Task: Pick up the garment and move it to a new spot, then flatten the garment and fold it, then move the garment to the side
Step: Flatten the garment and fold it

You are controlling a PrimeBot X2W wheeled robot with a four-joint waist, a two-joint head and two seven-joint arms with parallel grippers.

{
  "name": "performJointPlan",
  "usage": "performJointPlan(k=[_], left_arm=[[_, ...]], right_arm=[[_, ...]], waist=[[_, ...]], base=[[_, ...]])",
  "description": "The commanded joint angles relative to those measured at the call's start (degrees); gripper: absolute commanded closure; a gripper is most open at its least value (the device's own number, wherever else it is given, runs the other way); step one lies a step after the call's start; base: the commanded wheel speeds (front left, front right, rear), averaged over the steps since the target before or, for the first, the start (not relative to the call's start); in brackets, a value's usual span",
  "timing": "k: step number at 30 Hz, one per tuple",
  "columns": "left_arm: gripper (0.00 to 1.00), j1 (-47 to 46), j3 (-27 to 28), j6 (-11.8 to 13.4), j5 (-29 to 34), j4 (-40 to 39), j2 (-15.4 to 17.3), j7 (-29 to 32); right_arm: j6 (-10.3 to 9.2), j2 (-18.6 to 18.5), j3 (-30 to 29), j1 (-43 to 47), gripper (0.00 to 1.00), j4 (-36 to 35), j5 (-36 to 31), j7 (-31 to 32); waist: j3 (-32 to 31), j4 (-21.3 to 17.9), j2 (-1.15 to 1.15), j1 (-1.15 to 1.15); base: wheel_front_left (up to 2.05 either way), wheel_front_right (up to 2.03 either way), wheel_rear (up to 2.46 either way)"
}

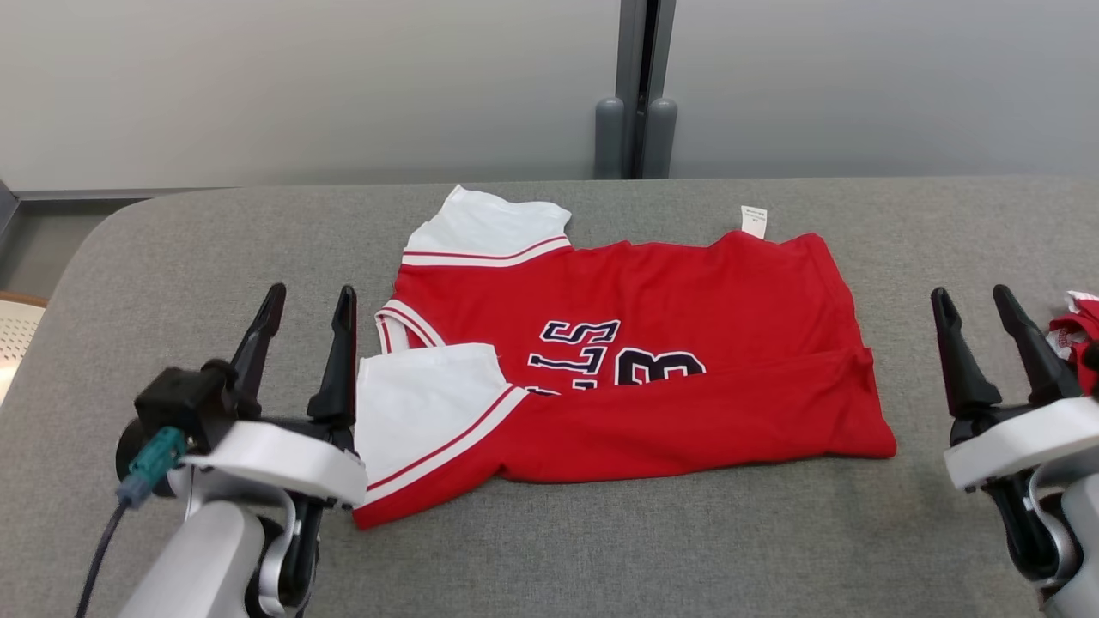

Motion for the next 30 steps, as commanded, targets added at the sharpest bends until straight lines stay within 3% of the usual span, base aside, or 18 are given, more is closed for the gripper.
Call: performJointPlan(k=[1, 10, 15, 20, 26, 30], left_arm=[[0.0, 4.2, 3.7, -0.1, 2.5, -1.5, -2.3, -0.2], [0.0, 14.1, 12.7, -4.6, 11.4, -0.3, -11.0, -0.3], [0.0, 16.7, 15.5, -6.1, 16.1, 3.5, -13.6, -0.3], [0.0, 15.0, 15.7, -6.3, 19.3, 11.5, -14.2, -0.2], [0.0, 10.5, 15.3, -2.6, 21.7, 24.2, -13.7, 1.4], [0.0, 7.8, 14.3, -3.7, 21.8, 29.5, -13.5, 3.4]], right_arm=[[-0.01, 1.7, -2.8, 2.9, 0.0, -2.2, -3.9, -0.6], [-0.01, 10.3, -12.4, 13.7, 0.0, -8.6, -13.9, -0.4], [-0.01, 13.6, -13.8, 15.7, 0.0, -9.5, -15.5, -0.4], [-0.01, 14.2, -13.6, 15.3, 0.0, -9.9, -16.0, -0.4], [-0.01, 13.6, -12.1, 14.5, 0.0, -9.3, -15.1, -0.2], [-0.01, 13.5, -11.4, 13.8, 0.0, -9.0, -14.4, -0.2]], waist=[[-0.7, -0.3, 0.0, 0.0], [-1.8, -0.5, 0.0, 0.0], [-1.8, -1.0, 0.0, 0.0], [-1.5, -1.4, 0.0, 0.0], [-0.7, -2.5, 0.0, 0.0], [-0.1, -3.5, 0.0, 0.0]], base=[[0.0, 0.0, 0.0], [0.0, 0.0, 0.0], [0.0, 0.0, 0.0], [0.0, 0.0, 0.0], [0.0, 0.0, 0.0], [0.0, 0.0, 0.0]])
